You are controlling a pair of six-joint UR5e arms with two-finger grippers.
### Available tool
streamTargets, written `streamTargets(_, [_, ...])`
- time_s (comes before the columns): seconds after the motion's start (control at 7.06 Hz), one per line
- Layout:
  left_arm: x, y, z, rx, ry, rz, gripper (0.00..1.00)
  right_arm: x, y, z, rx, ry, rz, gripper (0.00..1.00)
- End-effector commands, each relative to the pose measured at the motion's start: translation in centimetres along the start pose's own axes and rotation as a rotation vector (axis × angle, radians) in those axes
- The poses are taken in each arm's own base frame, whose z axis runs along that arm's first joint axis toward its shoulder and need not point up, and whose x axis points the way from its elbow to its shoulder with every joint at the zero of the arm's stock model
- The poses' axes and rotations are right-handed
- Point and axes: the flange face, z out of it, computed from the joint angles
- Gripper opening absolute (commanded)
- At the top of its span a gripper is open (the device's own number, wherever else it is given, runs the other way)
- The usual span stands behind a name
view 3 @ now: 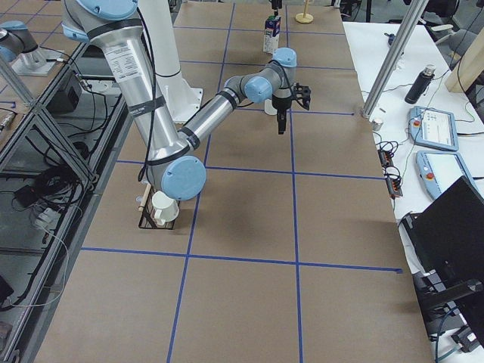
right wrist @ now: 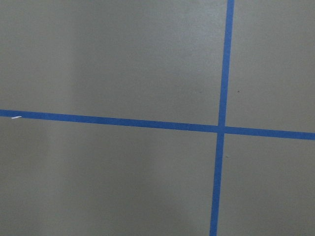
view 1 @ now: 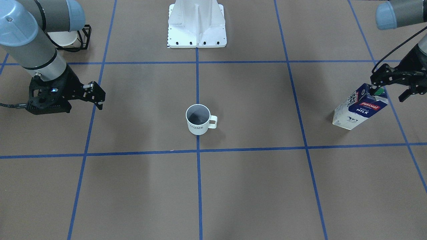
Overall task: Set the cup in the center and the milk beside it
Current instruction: 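Release the mug and raise the right gripper back toward its side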
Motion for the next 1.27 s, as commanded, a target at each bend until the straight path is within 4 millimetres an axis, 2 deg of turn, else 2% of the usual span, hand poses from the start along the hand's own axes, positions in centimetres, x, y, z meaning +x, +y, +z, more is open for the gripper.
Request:
streamTargets(0.0, [0.7,0.0,1.1,-0.02,0.007,0.012,0.98,0.8,0.3,0.5,-0.007,0.012,-0.011,1.0])
streamTargets(0.57, [0.3,0.1,1.5,-0.028,0.002,0.001,0.98,0.7,0.3,0.7,-0.01,0.013,-0.013,1.0])
streamTargets(1.13, [-0.3,-0.3,3.1,-0.058,0.007,-0.023,0.98,1.2,0.4,0.8,-0.015,0.015,-0.006,1.0])
